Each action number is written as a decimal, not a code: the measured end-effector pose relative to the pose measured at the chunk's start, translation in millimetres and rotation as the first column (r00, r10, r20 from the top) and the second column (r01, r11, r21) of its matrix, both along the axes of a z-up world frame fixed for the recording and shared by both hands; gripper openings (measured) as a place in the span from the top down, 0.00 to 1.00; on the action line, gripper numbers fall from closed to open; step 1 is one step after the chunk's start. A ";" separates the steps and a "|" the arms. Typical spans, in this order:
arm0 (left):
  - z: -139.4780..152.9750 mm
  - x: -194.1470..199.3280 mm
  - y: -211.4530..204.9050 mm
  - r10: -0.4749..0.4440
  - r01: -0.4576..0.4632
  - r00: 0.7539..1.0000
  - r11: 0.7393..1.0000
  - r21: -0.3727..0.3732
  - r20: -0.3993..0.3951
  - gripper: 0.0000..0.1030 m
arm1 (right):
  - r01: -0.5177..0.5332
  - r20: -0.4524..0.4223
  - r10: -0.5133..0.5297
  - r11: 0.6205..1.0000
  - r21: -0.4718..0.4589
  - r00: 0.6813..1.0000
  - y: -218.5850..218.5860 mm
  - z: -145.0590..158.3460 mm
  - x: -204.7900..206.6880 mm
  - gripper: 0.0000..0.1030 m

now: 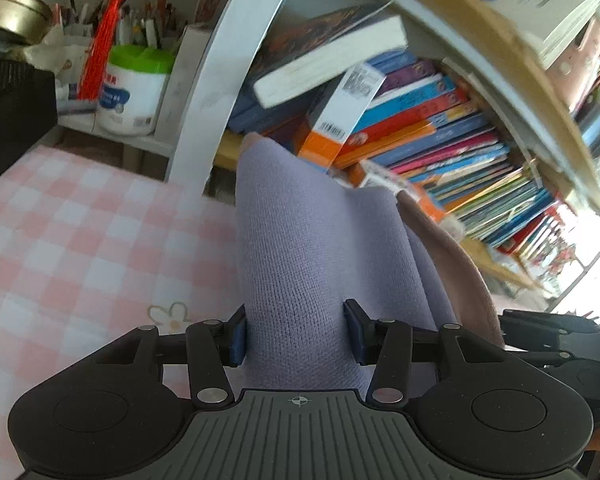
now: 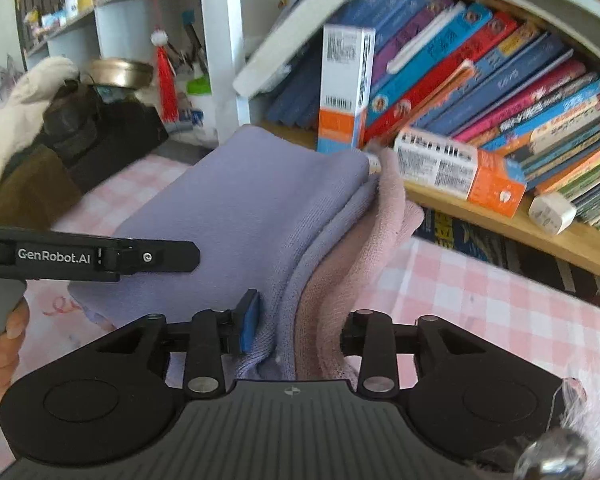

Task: Fold clothes
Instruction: 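Open both tools and release the folded sweater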

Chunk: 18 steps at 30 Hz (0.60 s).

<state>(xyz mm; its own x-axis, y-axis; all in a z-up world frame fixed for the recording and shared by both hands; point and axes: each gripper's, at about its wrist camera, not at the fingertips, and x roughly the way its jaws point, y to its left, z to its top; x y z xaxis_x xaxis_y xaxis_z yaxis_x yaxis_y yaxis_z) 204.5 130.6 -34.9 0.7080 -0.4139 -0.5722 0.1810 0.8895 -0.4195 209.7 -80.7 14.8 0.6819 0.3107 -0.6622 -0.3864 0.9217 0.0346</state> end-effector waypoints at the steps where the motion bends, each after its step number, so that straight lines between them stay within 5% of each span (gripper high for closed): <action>1: -2.9 0.7 -1.4 0.011 -0.010 1.000 1.000 0.013 -0.012 0.50 | 0.010 -0.016 -0.010 1.000 -0.002 1.000 -0.4 -4.5 3.0 0.63; 7: 1.7 -1.8 0.3 0.017 -0.016 1.000 0.999 0.042 -0.006 0.44 | 0.098 0.000 -0.098 0.995 0.036 0.995 -11.8 -2.1 -5.2 0.41; 12: 21.1 -19.1 3.4 0.040 -0.049 0.997 0.991 0.125 0.067 0.27 | 0.157 0.025 -0.158 0.986 0.051 0.987 -20.0 6.3 -17.1 0.19; 18: 38.3 -58.3 -5.4 0.030 -0.067 0.988 0.969 0.239 0.154 0.12 | 0.205 0.097 -0.208 0.978 0.039 0.973 -25.8 19.2 -54.5 0.04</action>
<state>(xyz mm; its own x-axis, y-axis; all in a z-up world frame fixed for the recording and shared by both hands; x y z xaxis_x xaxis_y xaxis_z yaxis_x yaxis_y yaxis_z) 146.1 125.2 3.4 0.8082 -0.2387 -0.5384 0.1786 0.9705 -0.1622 155.2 -106.5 34.0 0.7957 0.1745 -0.5800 -0.1910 0.9810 0.0331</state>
